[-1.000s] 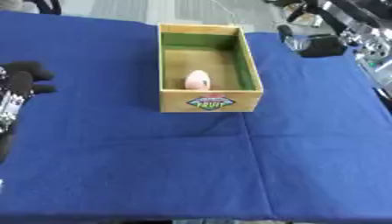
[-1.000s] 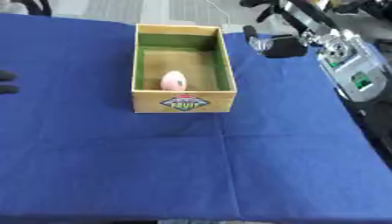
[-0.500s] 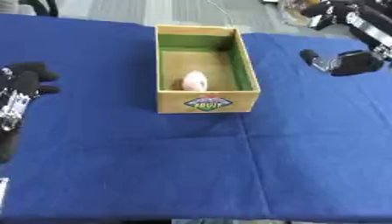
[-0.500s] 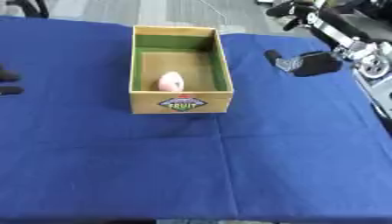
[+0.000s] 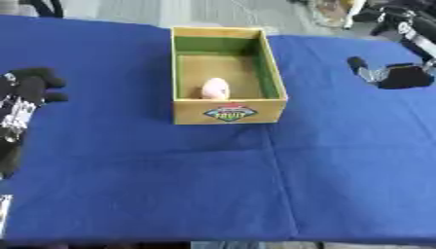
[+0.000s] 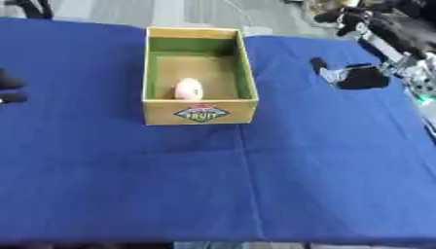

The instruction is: Pick up objects on the table and place them in the box.

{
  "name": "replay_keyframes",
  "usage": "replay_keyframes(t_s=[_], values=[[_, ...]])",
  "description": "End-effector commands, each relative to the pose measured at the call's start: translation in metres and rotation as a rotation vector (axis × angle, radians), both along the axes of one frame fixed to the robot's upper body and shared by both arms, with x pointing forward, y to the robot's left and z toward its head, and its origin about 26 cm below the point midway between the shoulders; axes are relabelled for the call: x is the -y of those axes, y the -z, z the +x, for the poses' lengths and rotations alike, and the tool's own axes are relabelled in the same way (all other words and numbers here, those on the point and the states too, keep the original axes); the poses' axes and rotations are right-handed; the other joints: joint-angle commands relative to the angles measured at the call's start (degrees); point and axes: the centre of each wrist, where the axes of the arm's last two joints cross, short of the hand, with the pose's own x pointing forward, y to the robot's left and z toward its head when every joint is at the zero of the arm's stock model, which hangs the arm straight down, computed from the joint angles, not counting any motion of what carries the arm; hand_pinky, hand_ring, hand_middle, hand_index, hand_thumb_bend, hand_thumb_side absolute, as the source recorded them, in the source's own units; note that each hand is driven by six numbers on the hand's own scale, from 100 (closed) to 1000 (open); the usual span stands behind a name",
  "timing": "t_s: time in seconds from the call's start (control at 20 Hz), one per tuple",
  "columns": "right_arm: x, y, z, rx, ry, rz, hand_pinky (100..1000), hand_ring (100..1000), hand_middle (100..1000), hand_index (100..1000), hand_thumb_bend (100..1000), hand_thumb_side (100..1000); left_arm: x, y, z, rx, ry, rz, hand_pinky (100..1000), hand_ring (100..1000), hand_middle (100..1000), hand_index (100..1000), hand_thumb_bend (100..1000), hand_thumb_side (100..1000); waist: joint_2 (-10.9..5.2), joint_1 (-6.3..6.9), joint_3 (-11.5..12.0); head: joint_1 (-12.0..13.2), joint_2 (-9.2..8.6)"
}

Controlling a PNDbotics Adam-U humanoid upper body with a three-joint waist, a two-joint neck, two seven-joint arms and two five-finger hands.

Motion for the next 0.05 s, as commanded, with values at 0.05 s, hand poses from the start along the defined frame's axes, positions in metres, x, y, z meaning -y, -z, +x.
replay_keyframes(t_s=[0.05], values=[[0.0117,-0.0117,-0.0031,0.032,0.041,-0.031,726,884,833,918,191,348,-0.0051,-0.0067,0.0,0.023,-0.014,0.012,717,747,608,735,328,572,-1.03,0.12,-0.27,0.21,0.53]])
